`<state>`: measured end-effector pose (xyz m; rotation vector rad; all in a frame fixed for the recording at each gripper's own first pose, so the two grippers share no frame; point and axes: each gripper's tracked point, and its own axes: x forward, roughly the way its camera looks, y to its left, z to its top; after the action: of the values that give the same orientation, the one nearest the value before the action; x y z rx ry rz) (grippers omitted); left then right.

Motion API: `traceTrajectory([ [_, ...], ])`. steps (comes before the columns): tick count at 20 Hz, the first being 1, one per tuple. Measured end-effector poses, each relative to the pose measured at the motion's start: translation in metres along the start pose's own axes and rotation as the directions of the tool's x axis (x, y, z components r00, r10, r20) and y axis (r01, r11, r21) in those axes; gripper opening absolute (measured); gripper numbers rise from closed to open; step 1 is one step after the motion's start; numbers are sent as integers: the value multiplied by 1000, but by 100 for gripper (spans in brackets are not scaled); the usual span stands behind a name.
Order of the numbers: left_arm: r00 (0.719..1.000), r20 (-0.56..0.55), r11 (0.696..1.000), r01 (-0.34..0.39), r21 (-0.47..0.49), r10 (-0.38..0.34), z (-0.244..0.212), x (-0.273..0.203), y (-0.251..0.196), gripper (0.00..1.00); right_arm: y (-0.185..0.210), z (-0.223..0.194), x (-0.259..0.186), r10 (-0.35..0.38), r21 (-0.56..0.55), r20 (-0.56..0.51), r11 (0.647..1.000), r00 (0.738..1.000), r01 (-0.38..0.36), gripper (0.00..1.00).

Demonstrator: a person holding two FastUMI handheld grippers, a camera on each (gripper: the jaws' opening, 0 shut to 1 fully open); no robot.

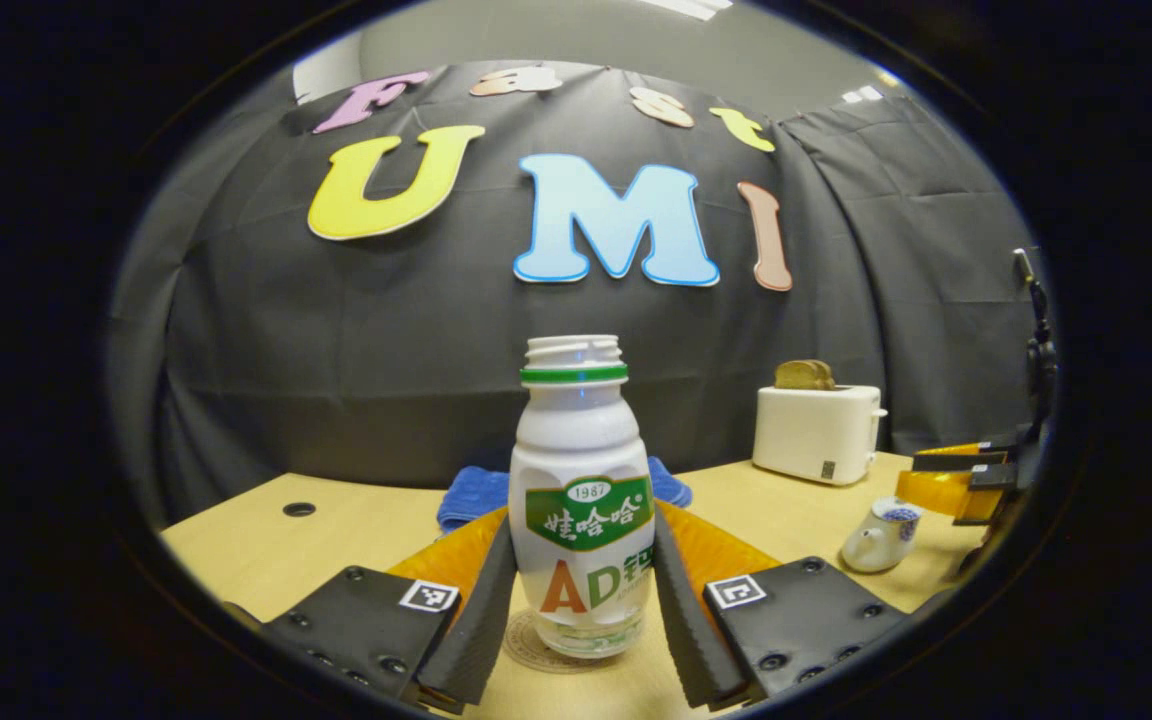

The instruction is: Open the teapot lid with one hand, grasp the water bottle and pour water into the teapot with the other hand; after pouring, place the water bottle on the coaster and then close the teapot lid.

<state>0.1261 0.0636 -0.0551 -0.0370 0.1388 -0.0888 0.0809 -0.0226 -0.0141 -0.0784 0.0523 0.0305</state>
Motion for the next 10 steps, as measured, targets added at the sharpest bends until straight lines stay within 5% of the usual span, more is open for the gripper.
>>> traceTrajectory([
  [6,998,-62,995,-13,-102,7,-17,20,25,76,5,23,-8,17,13,68,1000,998,-18,57],
  [10,995,-103,999,-14,-46,9,-31,27,19,80,6,23,-10,23,25,73,999,997,-25,57],
])
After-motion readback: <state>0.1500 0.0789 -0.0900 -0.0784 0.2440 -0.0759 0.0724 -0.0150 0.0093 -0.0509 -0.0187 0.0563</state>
